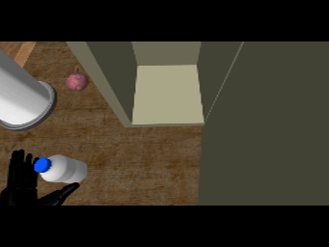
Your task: Pick up the bottled water, place it into the cabinet and close the cabinet
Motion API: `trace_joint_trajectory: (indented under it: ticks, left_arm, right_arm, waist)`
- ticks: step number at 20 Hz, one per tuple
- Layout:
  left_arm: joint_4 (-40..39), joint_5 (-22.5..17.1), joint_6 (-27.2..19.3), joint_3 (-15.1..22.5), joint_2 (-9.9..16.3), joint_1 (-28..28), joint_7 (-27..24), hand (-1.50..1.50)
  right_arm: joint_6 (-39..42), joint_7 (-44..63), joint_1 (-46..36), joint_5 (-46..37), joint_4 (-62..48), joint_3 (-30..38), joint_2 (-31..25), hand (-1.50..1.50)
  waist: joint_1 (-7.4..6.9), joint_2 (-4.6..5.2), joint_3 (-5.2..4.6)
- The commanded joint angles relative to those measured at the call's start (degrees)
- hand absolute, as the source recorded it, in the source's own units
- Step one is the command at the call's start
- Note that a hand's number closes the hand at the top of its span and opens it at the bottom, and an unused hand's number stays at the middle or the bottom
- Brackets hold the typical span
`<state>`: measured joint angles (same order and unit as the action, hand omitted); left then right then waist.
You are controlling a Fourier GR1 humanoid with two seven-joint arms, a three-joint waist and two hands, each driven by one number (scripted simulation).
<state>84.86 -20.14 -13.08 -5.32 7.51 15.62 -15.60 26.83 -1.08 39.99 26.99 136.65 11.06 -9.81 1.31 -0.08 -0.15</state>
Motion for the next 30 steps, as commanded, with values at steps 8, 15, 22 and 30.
trace_joint_trajectory:
  ticks: [8, 15, 22, 30]
  left_arm:
    - [-21.73, -1.93, 5.26, -5.11, -2.99, -7.68, -13.33, -1.50]
    - [-30.02, -4.25, 14.86, -4.97, -5.23, -11.16, -20.30, -1.50]
    - [-38.29, -7.42, 21.95, -9.03, -3.15, -15.49, -25.43, 1.50]
    - [-43.79, -10.44, 29.62, -10.81, -2.41, -19.78, -27.31, 1.50]
  right_arm:
    - [0.32, 1.90, 6.11, 11.26, 10.84, 2.43, -1.15, -1.50]
    - [0.97, 0.49, 5.21, 14.09, 7.61, 6.12, -4.71, -1.50]
    - [2.09, -1.66, 10.72, 11.57, 10.76, 4.66, -2.46, -1.50]
    - [-0.61, -1.50, 10.20, 14.39, 12.09, 5.77, -3.92, -1.50]
  waist:
    - [0.41, -0.01, -0.07]
    - [-0.15, 0.09, -0.04]
    - [0.21, -0.02, -0.03]
    - [-0.18, 0.17, -0.06]
